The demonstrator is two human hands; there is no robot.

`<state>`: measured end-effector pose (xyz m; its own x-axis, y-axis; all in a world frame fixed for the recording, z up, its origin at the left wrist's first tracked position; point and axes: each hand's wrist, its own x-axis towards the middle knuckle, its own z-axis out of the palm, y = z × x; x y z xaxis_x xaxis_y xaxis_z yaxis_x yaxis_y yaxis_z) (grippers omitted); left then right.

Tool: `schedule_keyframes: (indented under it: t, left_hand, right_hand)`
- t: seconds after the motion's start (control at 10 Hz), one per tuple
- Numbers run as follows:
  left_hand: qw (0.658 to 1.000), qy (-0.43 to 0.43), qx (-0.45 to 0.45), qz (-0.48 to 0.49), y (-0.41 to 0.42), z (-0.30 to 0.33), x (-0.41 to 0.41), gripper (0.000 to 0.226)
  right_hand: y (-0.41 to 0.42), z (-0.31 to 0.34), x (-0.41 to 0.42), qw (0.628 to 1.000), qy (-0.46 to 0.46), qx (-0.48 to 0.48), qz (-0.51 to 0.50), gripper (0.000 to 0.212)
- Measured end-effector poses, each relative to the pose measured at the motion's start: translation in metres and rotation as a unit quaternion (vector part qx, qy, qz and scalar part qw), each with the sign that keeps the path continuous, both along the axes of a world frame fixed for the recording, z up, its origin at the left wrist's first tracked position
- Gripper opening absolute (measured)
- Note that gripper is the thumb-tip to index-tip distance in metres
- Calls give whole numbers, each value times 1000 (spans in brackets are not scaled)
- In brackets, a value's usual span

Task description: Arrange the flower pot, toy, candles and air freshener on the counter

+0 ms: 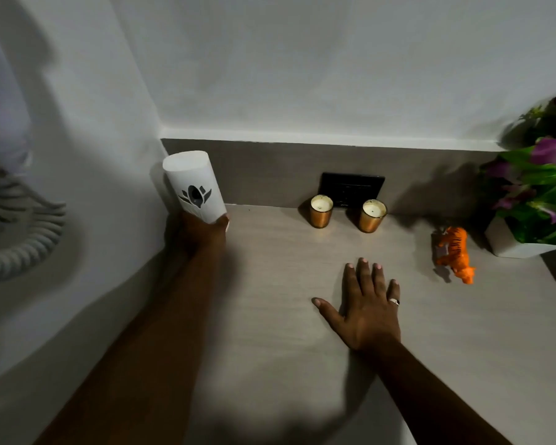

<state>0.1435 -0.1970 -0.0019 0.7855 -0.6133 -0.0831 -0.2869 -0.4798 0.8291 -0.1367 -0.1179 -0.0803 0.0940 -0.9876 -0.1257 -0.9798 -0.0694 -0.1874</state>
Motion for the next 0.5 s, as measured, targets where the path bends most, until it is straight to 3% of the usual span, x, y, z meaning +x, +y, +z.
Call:
schedule_keyframes:
  t: [0.2,0.4,0.5]
  left_hand:
    - [999,-32,1,-2,-23,-12,21,93]
    - [999,-48,5,5,-14,-31,19,87]
    - [994,-53,64,-65,30,-49,-11,94]
  right_hand:
    - [-2,-3,0,1000,1,5,-2,113]
    - [-1,-2,1,1000,-6,7,-6,112]
    - [0,7,0,999,-22,28,-1,114]
